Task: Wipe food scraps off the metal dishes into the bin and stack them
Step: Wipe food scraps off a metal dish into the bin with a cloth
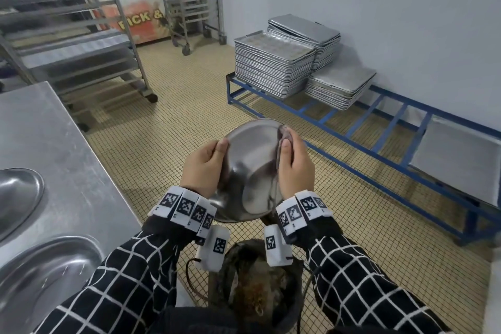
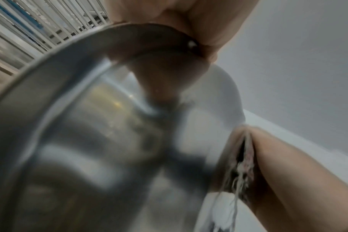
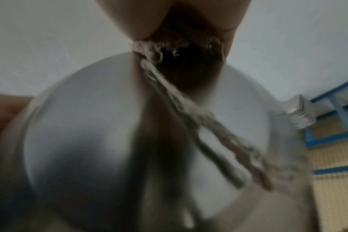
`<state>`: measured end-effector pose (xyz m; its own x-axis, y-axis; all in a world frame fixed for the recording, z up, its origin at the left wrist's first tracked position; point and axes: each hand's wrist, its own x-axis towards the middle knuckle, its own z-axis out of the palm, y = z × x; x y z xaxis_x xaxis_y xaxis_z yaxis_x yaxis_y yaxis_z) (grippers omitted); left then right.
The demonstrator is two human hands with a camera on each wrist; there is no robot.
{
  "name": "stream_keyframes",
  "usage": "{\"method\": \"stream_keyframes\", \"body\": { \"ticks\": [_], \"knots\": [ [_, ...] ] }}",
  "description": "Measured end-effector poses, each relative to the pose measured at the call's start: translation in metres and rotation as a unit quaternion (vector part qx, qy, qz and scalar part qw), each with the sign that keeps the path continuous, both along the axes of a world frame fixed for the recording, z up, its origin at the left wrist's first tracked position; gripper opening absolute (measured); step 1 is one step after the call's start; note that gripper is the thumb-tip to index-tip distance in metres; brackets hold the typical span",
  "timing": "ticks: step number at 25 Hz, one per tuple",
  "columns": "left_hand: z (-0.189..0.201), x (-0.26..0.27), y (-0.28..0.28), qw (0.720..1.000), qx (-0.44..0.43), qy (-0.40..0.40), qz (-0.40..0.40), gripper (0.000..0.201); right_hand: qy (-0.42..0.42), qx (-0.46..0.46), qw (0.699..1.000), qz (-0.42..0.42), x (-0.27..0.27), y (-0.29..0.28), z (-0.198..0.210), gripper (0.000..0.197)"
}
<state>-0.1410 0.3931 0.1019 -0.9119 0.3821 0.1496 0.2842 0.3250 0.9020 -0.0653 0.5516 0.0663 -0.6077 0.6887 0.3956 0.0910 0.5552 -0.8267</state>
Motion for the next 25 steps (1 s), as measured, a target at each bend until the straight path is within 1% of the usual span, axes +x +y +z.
{"method": "stream_keyframes", "body": {
  "ticks": [2,3,5,6,7,8,9,11,12,14,16,17,19,20,22,24,25],
  "knots": [
    [-0.002,-0.002,0.0,1.0,-0.025,0.009,0.008,0.038,-0.013,-0.003,1.0,0.021,0.008,-0.004,-0.004,0.04],
    [-0.003,-0.002,0.001,0.999,-0.031,0.01,0.011,0.038,-0.006,0.016,0.999,0.045,0.01,-0.01,-0.005,0.042],
    [-0.002,-0.002,0.006,1.0,-0.024,0.008,0.01,0.037,0.004,0.099,0.99,0.1,0.009,-0.031,-0.007,0.046],
    [0.0,0.0,0.009,1.0,-0.021,0.011,0.005,0.038,-0.005,0.152,0.983,0.107,0.007,-0.041,-0.007,0.047],
    [0.001,0.001,0.011,0.999,-0.027,0.021,0.001,0.038,-0.017,0.194,0.976,0.096,0.004,-0.047,-0.008,0.048],
    [0.004,0.003,0.013,0.999,-0.039,0.036,-0.002,0.039,-0.024,0.213,0.974,0.075,0.0,-0.048,-0.006,0.049],
    [0.005,0.004,0.015,0.997,-0.054,0.056,-0.005,0.039,-0.027,0.21,0.976,0.053,-0.003,-0.045,-0.003,0.05],
    [0.008,0.007,0.016,0.993,-0.076,0.09,-0.013,0.041,-0.02,0.163,0.986,0.014,-0.009,-0.031,-0.001,0.05],
    [0.008,0.008,0.016,0.993,-0.075,0.089,-0.015,0.042,-0.005,0.126,0.992,0.001,-0.011,-0.021,0.001,0.048],
    [0.005,0.007,0.015,0.997,-0.051,0.065,-0.009,0.042,0.022,0.021,0.999,-0.019,-0.01,-0.002,-0.001,0.043],
    [0.003,0.002,0.012,0.999,-0.021,0.026,0.0,0.042,0.015,-0.077,0.996,-0.037,0.0,0.012,-0.01,0.039],
    [0.002,-0.002,0.011,1.0,-0.011,0.005,0.004,0.042,0.005,-0.096,0.994,-0.044,0.006,0.015,-0.015,0.037],
    [0.002,-0.007,0.011,1.0,-0.003,-0.027,0.008,0.041,-0.011,-0.094,0.994,-0.053,0.017,0.017,-0.023,0.037],
    [0.002,-0.009,0.011,0.999,-0.005,-0.034,0.007,0.04,-0.004,-0.08,0.996,-0.044,0.018,0.014,-0.025,0.038],
    [0.004,-0.007,0.015,1.0,-0.009,-0.029,-0.003,0.038,0.02,-0.024,0.999,0.011,0.015,0.003,-0.018,0.041],
    [0.006,-0.002,0.018,1.0,-0.019,-0.014,-0.012,0.037,0.01,0.097,0.992,0.074,0.007,-0.013,-0.009,0.045],
    [0.007,0.0,0.02,0.999,-0.028,-0.002,-0.016,0.037,-0.003,0.161,0.983,0.083,0.003,-0.02,-0.005,0.047]
  ]
}}
